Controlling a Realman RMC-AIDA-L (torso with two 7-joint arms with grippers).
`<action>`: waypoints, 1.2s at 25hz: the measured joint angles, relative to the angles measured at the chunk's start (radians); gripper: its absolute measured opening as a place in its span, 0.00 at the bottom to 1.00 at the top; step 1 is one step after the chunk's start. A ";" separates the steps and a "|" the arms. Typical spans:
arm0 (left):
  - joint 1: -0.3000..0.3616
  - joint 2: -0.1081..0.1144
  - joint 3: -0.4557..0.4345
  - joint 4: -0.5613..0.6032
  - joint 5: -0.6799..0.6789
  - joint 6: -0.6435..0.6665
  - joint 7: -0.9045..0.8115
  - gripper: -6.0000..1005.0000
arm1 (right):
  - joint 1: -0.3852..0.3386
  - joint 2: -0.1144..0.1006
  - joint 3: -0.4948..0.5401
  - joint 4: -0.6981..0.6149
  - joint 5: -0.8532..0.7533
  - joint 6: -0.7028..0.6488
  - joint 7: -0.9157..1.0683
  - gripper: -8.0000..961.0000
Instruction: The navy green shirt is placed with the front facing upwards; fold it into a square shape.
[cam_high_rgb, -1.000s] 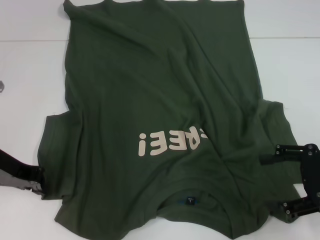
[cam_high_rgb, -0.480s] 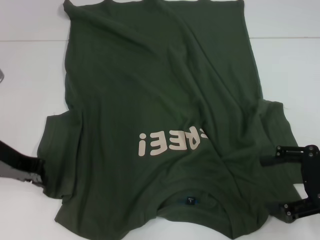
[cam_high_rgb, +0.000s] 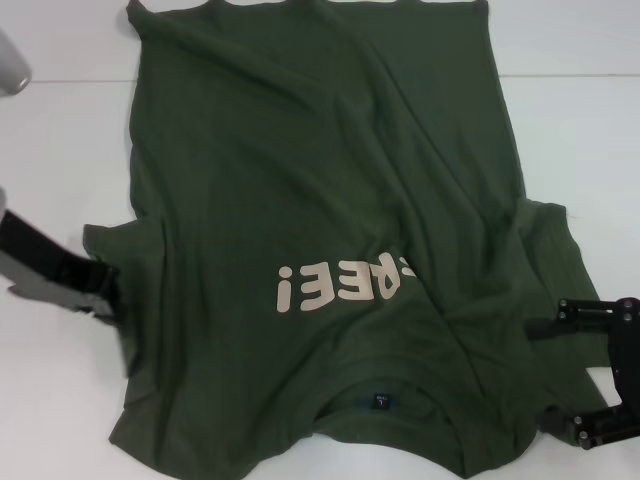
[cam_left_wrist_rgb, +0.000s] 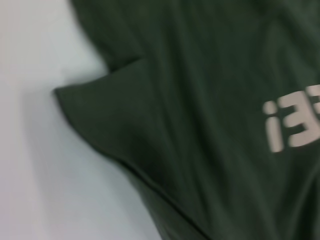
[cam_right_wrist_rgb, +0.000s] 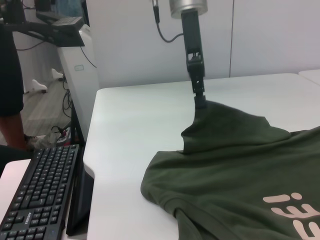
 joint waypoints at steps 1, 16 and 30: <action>-0.009 -0.004 0.000 0.008 -0.008 0.012 0.000 0.01 | -0.002 0.000 0.000 0.000 0.001 -0.001 -0.002 0.90; -0.040 -0.035 0.154 -0.022 -0.162 -0.039 -0.049 0.02 | -0.019 0.003 0.005 0.001 0.006 -0.010 -0.008 0.90; -0.050 -0.024 0.248 -0.152 -0.196 -0.159 -0.108 0.14 | -0.010 0.010 0.005 0.000 0.005 -0.010 -0.008 0.89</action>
